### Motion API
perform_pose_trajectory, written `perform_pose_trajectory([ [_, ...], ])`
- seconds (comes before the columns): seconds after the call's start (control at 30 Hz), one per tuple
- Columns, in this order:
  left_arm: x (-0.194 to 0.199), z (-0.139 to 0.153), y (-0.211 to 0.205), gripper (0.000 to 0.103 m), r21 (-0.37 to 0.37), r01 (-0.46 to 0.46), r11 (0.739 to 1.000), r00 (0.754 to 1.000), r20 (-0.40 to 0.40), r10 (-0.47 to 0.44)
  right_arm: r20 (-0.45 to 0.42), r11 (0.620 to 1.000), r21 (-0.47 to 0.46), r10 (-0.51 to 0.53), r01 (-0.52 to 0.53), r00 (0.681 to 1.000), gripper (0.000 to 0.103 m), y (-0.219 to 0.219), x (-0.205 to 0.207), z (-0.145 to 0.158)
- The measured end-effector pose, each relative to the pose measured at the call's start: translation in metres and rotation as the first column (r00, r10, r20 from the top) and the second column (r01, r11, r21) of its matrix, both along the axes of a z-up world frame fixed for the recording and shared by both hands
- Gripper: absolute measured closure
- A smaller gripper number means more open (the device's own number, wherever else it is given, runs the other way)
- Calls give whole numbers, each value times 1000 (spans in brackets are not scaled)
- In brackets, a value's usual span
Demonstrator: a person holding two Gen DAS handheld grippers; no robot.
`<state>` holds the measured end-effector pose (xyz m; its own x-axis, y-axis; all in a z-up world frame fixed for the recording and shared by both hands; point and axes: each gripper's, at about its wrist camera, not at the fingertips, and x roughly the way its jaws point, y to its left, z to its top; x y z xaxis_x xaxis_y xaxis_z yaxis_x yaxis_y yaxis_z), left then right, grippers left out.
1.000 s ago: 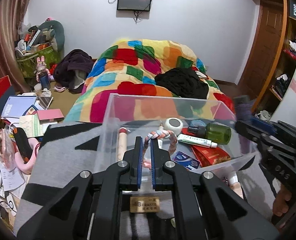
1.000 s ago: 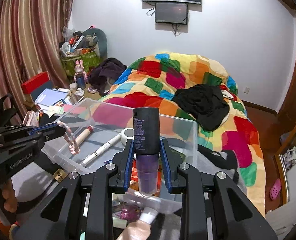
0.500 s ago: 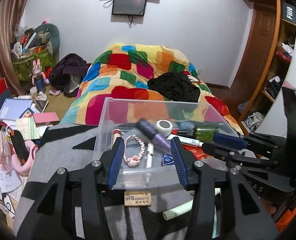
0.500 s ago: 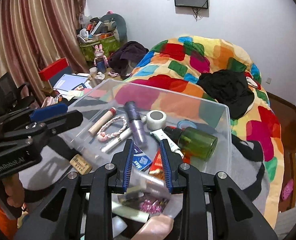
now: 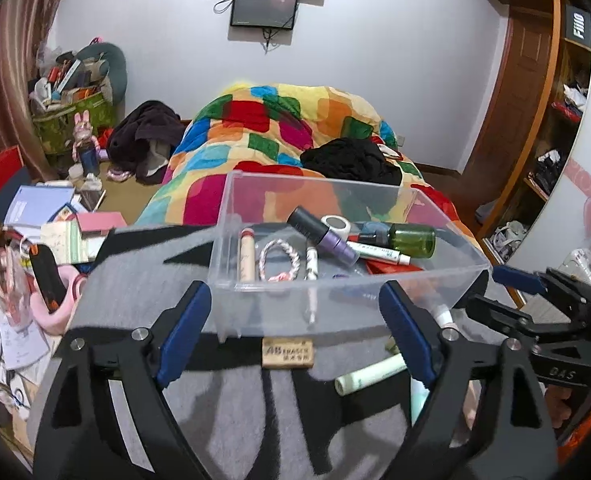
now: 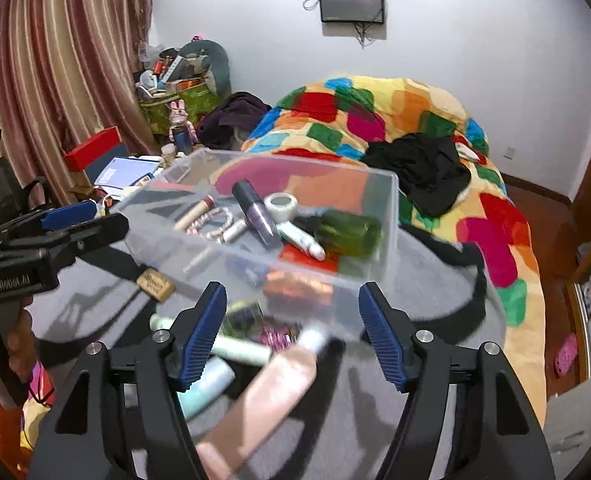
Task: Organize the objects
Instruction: 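Grasp the beige tube with the right gripper while the left grasps the wooden eraser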
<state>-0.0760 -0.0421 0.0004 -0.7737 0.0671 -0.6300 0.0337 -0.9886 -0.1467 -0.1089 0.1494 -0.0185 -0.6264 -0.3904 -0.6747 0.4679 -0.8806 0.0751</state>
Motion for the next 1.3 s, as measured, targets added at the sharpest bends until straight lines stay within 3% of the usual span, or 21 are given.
perform_pose_trajectory([
  [0.2,1,-20,-11,13,13,-25,1000,997,77,24,72,999,-6,-31,32,997,36,9,10,-18],
  [0.37,-1,-35,-4,13,-75,-3,997,990,138,13,141,998,-32,-43,48,989,24,14,11,-34],
  [0.5,-6,-47,3,14,-94,21,995,984,181,-4,172,997,-39,-52,60,984,24,13,6,-42],
  [0.67,-17,-59,4,27,-70,36,997,970,241,-18,210,999,-15,-46,51,977,24,6,6,-55],
  [0.73,-22,-64,4,28,-57,35,998,962,274,-19,217,999,-6,-40,43,975,28,5,7,-59],
  [0.83,-27,-68,7,33,-66,44,997,952,304,-22,197,999,20,-46,43,979,42,4,10,-61],
  [1.0,-30,-70,15,38,-104,58,993,949,314,-23,187,999,21,-39,35,982,73,9,13,-59],
  [1.23,-25,-69,17,64,-112,66,992,956,291,-31,173,999,15,-46,44,984,93,20,17,-57],
  [1.3,-23,-68,15,64,-101,60,993,959,283,-30,166,999,17,-45,43,985,95,21,19,-57],
])
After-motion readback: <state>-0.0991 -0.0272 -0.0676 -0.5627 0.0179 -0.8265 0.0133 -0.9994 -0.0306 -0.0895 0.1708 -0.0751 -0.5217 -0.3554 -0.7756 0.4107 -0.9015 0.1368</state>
